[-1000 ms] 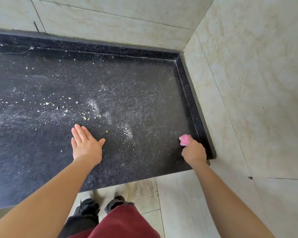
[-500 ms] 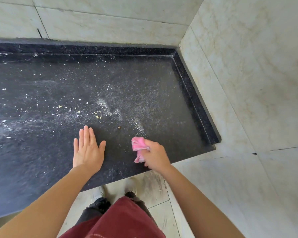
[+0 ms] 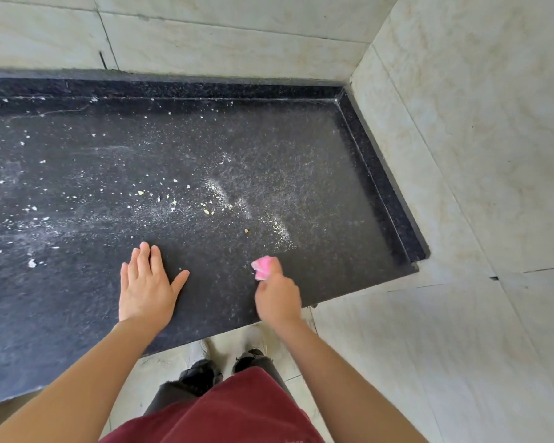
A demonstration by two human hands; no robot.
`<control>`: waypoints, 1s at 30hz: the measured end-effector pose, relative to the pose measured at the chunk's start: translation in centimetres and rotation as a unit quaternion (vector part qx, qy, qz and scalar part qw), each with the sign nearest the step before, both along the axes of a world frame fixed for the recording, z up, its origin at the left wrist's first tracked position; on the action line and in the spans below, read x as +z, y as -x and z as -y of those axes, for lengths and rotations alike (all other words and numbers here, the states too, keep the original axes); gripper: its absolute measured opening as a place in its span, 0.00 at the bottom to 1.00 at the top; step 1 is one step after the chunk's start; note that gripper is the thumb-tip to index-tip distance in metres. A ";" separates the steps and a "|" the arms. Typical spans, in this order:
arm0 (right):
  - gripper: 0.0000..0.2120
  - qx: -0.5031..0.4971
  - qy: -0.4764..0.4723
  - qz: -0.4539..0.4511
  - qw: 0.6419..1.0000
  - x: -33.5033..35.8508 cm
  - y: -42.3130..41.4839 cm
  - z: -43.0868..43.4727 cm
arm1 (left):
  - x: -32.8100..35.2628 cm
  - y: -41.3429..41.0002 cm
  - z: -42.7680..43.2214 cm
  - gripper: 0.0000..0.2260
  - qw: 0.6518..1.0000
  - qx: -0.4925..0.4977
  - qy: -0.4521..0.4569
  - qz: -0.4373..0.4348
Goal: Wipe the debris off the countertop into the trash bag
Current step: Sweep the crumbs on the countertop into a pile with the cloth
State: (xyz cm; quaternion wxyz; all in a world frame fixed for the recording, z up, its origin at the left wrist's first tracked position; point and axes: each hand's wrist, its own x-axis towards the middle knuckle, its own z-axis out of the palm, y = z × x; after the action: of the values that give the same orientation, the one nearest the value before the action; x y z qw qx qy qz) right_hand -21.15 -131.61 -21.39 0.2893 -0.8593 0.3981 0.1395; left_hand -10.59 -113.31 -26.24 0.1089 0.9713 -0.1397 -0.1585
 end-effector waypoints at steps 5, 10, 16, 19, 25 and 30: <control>0.24 0.070 -0.158 0.019 0.985 -0.2 -2.7 -3.8 | -0.2 -0.1 -0.1 0.34 1.000 0.004 0.016 -0.007; 0.21 -0.001 -0.187 0.133 0.973 2.0 -3.6 3.1 | -0.4 -0.3 0.0 0.34 1.000 0.006 0.011 -0.006; 0.22 -0.156 0.028 -0.017 0.987 1.2 -2.7 17.1 | -0.6 -0.5 0.1 0.35 1.000 0.000 -0.023 -0.010; 0.26 -0.153 0.026 -0.042 0.987 0.0 -3.6 16.7 | -0.4 -0.6 0.3 0.35 0.999 -0.001 -0.036 -0.020; 0.23 -0.018 -0.014 0.029 0.999 -1.4 -7.1 3.8 | -0.2 -0.3 0.4 0.35 0.999 0.013 -0.027 -0.041; 0.24 0.083 -0.143 0.042 0.985 -1.5 -8.6 -1.5 | 0.2 -0.4 0.6 0.34 0.998 0.020 -0.030 -0.050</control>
State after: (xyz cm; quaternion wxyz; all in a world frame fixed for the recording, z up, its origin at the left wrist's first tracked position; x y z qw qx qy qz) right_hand -12.59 -130.09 -22.88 0.4134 -0.8440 0.2889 0.1827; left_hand -10.22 -113.87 -26.02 0.0899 0.9676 -0.1096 -0.2088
